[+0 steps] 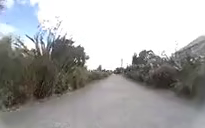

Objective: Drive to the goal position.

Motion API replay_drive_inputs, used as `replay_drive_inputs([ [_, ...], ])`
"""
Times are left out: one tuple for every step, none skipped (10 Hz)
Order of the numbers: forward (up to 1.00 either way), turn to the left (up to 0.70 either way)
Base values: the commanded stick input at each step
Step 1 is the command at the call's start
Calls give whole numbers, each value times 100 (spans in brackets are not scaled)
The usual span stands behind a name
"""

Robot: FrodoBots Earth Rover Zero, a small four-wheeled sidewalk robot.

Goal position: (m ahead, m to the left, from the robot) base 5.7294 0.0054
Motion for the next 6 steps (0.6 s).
replay_drive_inputs([
  [85, 0],
  [85, 0],
  [85, 0],
  [85, 0],
  [85, 0],
  [85, 0],
])
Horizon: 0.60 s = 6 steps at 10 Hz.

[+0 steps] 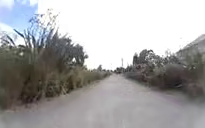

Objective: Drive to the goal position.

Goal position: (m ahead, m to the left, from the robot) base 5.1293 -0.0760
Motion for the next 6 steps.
replay_drive_inputs([
  [85, 0],
  [85, 0],
  [85, 0],
  [85, 0],
  [85, 0],
  [85, 0],
])
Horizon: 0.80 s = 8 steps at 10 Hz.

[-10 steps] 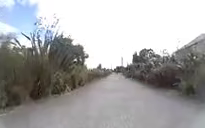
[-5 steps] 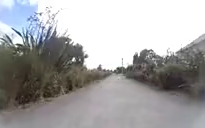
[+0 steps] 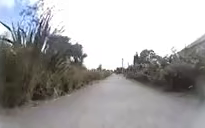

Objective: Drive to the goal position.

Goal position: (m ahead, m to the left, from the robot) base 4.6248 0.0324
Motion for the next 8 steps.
replay_drive_inputs([
  [85, 0],
  [85, 0],
  [85, 0],
  [85, 0],
  [85, 0],
  [85, 0],
  [85, 0],
  [85, 0],
])
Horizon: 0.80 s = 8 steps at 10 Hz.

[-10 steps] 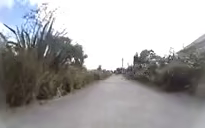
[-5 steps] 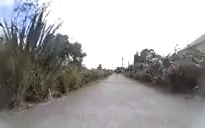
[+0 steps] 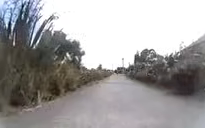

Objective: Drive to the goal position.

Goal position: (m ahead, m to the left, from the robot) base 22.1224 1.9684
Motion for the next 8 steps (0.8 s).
replay_drive_inputs([
  [85, 0],
  [85, 0],
  [85, 0],
  [85, 0],
  [85, 0],
  [85, 0],
  [85, 0],
  [85, -34],
])
